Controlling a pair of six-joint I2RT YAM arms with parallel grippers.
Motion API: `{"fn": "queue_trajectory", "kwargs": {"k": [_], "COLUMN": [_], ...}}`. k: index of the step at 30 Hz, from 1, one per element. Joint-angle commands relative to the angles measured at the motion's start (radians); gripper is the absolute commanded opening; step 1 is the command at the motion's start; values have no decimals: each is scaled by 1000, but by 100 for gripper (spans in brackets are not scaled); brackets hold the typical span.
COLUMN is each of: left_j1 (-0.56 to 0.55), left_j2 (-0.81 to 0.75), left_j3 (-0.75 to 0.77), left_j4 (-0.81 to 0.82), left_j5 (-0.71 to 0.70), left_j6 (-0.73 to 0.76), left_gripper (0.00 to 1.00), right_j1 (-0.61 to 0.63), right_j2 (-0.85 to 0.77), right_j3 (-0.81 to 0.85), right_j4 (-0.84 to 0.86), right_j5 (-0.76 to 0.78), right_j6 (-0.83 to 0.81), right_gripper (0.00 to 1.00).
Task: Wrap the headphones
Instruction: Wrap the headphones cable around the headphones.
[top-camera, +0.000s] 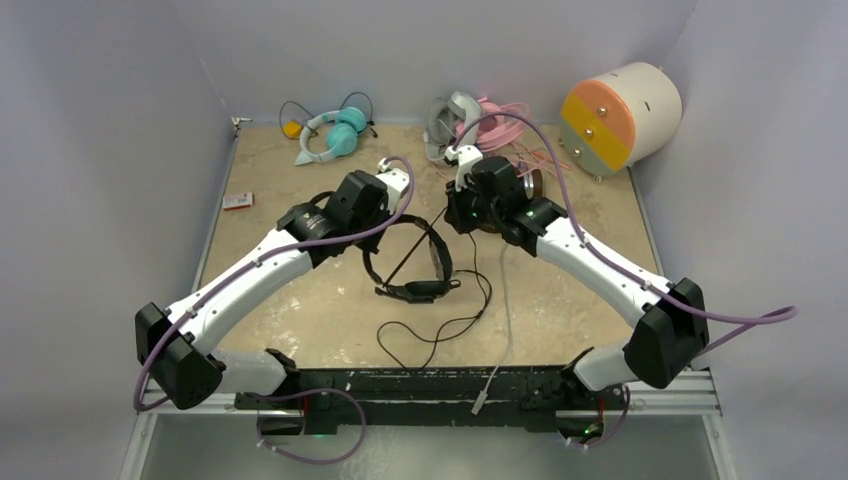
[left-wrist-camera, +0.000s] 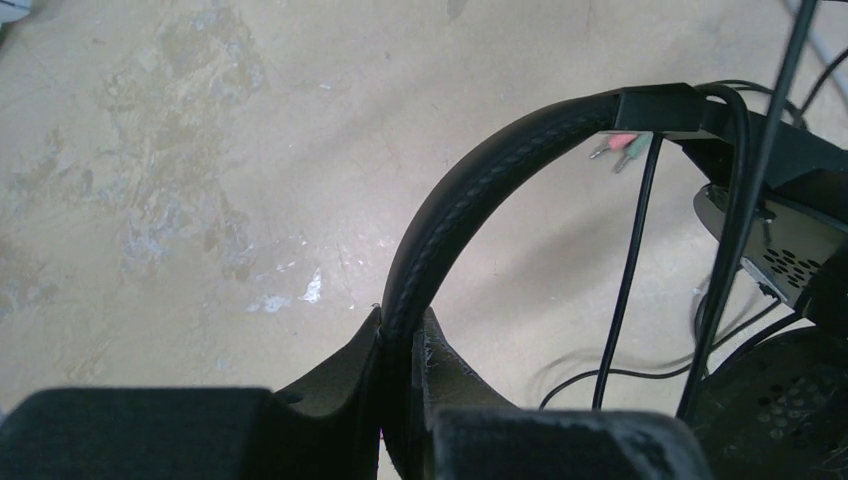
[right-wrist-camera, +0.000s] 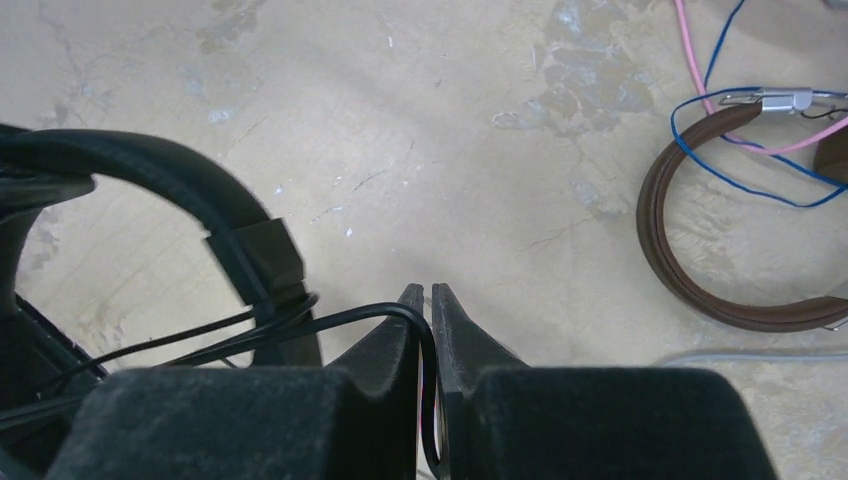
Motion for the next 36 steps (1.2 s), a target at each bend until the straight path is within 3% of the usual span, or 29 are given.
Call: {"fn": "queue_trajectory", "kwargs": {"k": [1, 13, 19, 36], "left_j1": [-1, -1, -1, 0], "left_j2": [-62, -103, -88, -33], "left_j3": [50, 162, 261, 432], "left_j4": [-56, -80, -130, -205], "left_j5": [75, 255, 329, 232], "left_j6": [-29, -171, -281, -475], "left_gripper": [0, 0, 0, 0], "right_j1": [-85, -144, -145, -144], "right_j2": [9, 63, 69, 160], "right_j3": [-45, -257, -364, -503], "right_j4": [128, 546, 786, 1127], "right_j5": [-61, -297, -371, -399], "right_j6": [74, 177, 193, 252], "right_gripper": [9, 12, 19, 42]}}
